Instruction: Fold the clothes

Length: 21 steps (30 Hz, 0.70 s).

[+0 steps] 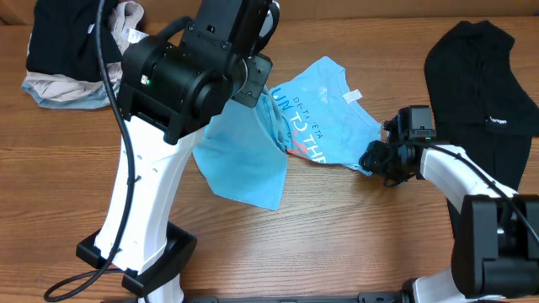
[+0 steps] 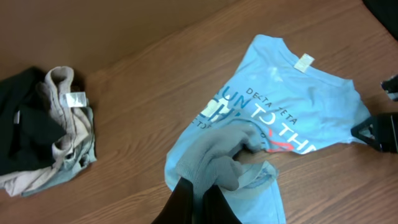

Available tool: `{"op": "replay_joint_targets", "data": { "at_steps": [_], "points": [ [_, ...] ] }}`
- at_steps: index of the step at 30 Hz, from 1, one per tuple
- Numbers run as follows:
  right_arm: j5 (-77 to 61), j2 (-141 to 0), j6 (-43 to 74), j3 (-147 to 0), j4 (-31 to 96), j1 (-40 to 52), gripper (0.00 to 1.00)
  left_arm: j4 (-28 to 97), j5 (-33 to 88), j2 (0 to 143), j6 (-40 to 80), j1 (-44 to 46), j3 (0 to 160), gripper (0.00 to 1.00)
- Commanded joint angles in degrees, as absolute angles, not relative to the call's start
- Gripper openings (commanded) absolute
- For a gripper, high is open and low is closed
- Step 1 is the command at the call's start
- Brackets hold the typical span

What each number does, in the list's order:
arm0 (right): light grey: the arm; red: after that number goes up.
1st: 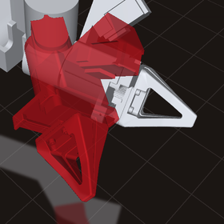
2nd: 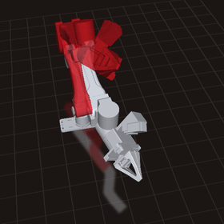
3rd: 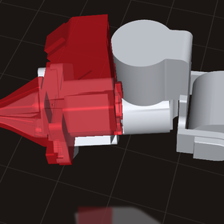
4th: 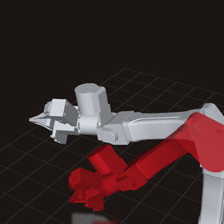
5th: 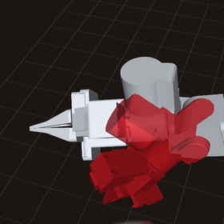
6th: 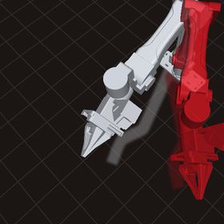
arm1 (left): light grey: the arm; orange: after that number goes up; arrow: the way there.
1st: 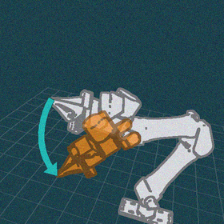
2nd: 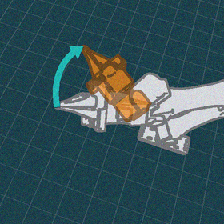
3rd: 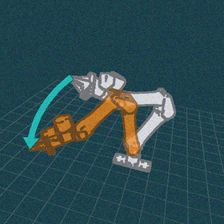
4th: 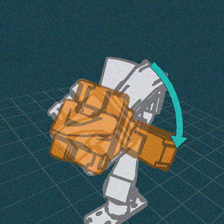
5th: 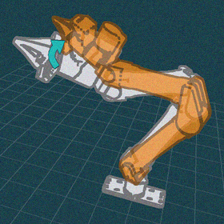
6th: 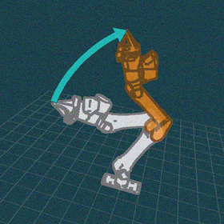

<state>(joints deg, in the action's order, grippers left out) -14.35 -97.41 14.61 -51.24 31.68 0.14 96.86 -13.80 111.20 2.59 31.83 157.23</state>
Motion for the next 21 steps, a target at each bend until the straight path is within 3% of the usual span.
{"op": "replay_joint_targets", "data": {
  "at_steps": [1,2,5,21],
  "points": [
    [-13.69,-97.82,16.8,-51.37,29.82,0.32,0.21,96.57,-17.58,109.93,4.34,31.33,158.39,0.04],
    [-13.78,-97.6,16.8,-51.96,30.09,0.1,0.14,96.38,-18.68,109.91,4.45,31.33,158.39,0.04],
    [-14.74,-95.85,16.78,-54.54,33.28,-1.04,0.04,95.96,-21.74,109.89,5.5,31.33,158.39,0.04],
    [-15.09,-69.12,11.94,-75.85,70.63,-8.27,0.04,94.89,-37.71,102.43,13.34,25.06,158.43,0.04]
  ]
}}
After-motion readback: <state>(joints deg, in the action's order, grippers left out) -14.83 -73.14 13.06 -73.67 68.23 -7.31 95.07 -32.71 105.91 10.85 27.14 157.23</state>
